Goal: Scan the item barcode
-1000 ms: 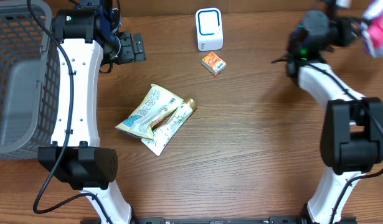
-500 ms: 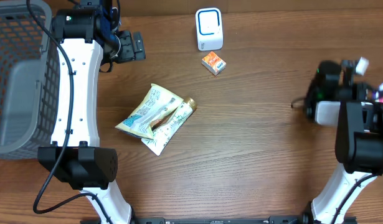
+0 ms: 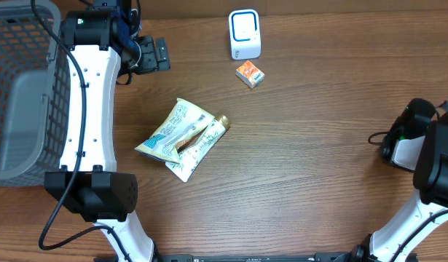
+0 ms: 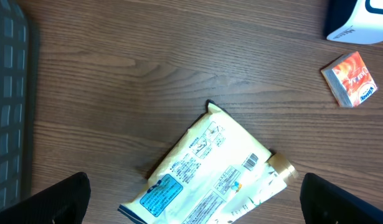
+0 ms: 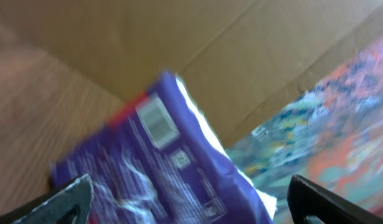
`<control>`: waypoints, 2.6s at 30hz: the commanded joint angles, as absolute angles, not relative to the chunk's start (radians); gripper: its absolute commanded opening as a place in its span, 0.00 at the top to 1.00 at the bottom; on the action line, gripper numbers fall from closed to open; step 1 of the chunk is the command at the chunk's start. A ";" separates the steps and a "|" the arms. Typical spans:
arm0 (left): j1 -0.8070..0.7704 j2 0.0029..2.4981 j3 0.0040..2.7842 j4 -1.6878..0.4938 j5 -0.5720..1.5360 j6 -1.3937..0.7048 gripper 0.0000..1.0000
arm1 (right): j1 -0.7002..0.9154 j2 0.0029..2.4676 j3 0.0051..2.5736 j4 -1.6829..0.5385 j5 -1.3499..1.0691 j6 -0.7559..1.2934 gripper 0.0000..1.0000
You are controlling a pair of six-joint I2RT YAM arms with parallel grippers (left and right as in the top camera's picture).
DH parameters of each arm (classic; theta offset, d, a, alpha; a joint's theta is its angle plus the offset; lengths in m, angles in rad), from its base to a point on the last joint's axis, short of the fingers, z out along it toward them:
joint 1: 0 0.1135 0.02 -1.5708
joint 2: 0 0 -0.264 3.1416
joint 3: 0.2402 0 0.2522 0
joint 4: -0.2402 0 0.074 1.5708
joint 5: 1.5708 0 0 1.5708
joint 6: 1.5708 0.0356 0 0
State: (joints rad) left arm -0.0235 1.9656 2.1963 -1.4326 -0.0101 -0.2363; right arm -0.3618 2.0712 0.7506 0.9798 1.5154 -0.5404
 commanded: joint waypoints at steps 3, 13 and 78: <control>-0.014 1.946 2.211 -1.431 0.001 -0.251 0.00 | -0.249 2.062 0.884 1.333 1.573 -0.853 0.00; -0.014 1.946 2.211 -1.420 0.001 -0.266 0.00 | 0.030 2.063 1.407 1.254 1.350 -1.089 0.00; -0.014 1.946 2.211 -1.419 -0.023 -0.258 0.00 | 0.377 2.126 1.362 -0.001 -0.053 -0.061 0.02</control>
